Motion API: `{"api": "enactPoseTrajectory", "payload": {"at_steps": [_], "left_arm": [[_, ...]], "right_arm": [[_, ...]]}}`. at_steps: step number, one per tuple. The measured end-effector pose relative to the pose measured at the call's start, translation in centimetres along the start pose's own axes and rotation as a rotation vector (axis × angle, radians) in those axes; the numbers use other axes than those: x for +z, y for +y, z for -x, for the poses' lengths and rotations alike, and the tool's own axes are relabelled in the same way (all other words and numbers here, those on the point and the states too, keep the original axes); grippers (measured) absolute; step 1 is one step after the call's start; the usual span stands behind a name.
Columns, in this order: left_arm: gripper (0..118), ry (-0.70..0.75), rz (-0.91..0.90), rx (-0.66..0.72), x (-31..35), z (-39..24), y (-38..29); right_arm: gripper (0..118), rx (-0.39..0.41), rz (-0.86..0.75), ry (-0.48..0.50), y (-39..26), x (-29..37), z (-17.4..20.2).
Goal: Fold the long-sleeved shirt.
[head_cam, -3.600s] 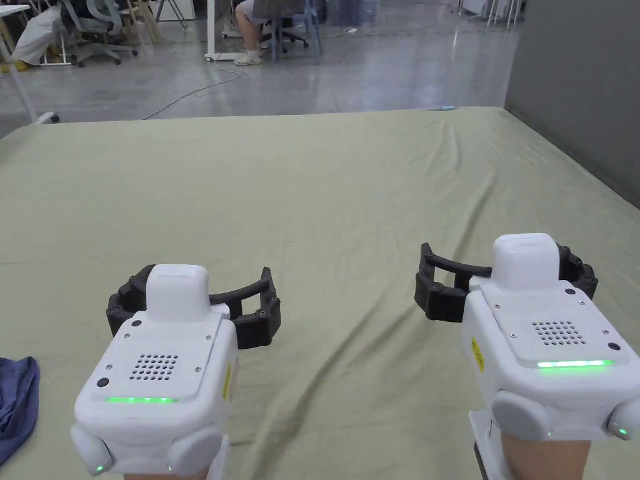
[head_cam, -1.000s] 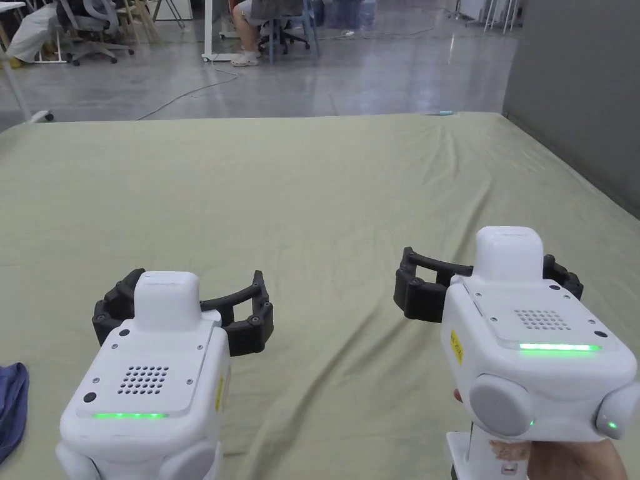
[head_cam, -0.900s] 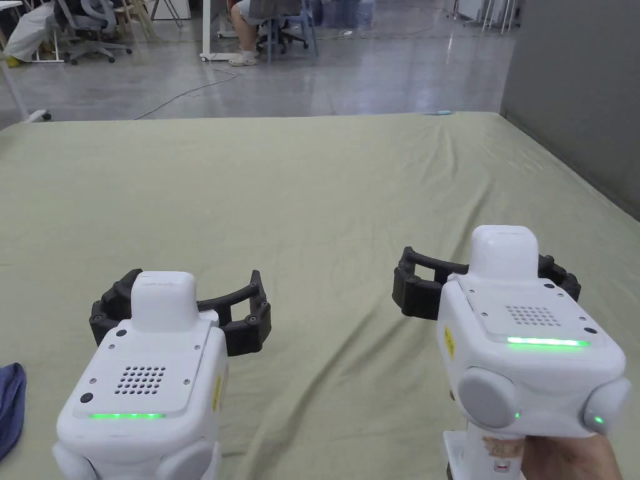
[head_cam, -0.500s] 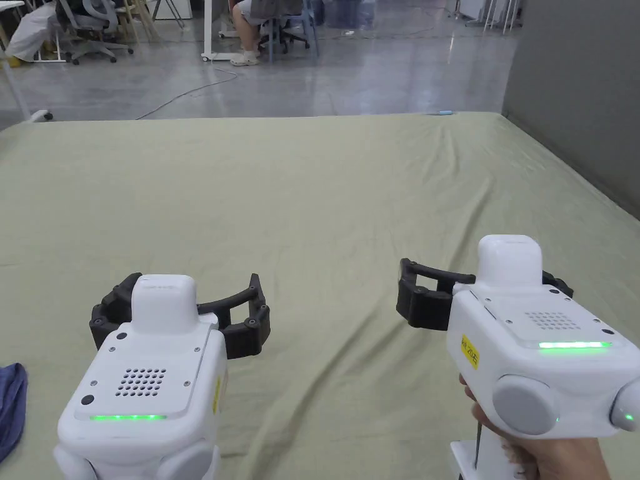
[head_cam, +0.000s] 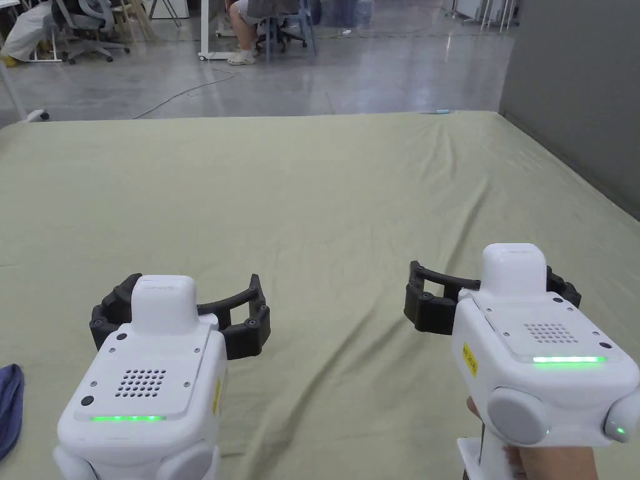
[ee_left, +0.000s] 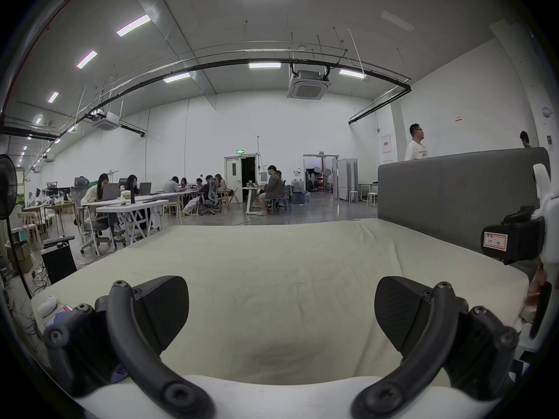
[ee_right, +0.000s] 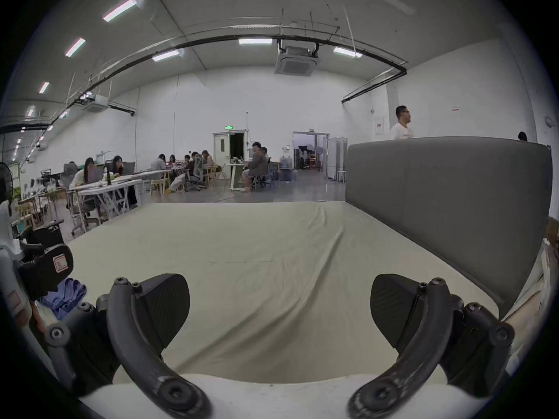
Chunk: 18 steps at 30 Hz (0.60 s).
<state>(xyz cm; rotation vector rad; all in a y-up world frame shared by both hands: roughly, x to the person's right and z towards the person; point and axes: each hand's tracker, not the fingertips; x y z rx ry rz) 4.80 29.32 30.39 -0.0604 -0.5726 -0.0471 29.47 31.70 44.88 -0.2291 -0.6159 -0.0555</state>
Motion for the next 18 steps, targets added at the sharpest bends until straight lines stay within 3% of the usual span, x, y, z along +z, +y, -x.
{"api": "enactPoseTrajectory", "payload": {"at_steps": [18], "left_arm": [[118,-0.010,-0.009,-0.006,-0.05,-0.24,0.42]], "right_arm": [[118,0.012,-0.033,0.023,0.25,0.43,-0.12]]}}
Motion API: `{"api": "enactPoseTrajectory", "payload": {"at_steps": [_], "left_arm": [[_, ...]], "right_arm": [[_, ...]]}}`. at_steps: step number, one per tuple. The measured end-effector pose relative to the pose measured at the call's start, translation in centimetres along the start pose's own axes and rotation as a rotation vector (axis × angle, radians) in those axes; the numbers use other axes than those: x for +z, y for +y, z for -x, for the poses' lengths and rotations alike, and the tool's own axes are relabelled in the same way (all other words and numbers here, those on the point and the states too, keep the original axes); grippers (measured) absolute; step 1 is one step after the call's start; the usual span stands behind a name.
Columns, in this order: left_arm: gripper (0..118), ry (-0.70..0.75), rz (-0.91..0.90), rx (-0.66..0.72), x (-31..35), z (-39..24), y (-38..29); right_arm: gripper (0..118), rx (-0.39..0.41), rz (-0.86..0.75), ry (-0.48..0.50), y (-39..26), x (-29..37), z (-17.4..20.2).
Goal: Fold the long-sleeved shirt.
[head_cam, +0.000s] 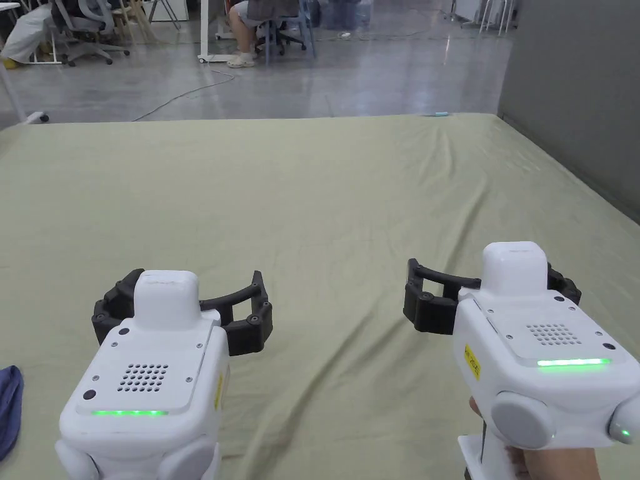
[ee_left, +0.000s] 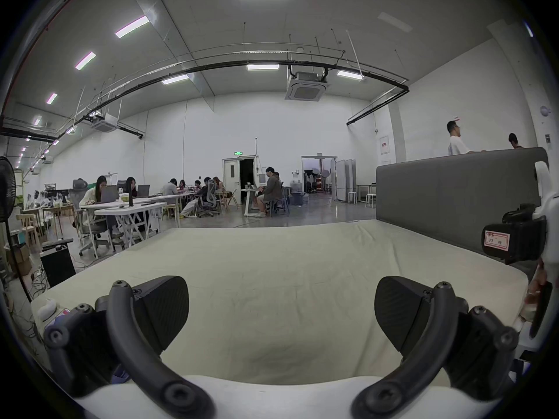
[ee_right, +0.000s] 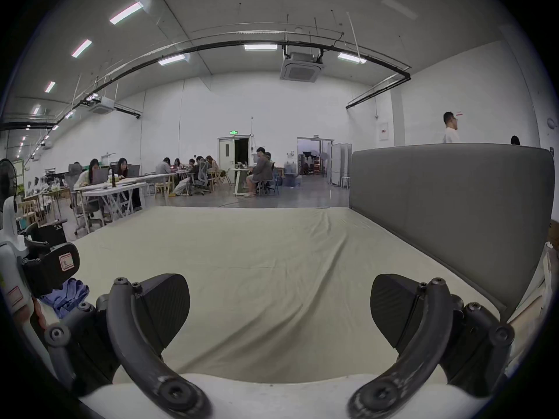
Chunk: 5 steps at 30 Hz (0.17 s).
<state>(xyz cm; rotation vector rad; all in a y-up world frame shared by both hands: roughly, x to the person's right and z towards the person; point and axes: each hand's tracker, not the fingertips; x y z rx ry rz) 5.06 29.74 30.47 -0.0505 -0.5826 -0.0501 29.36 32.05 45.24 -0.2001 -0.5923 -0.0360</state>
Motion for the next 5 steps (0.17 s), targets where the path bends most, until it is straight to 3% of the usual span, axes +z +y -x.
{"api": "enactPoseTrajectory", "payload": {"at_steps": [5], "left_arm": [[118,-0.002,-0.004,-0.005,-0.01,-0.08,0.08]], "right_arm": [[118,-0.002,-0.002,0.006,-0.04,-0.05,-0.01]]}}
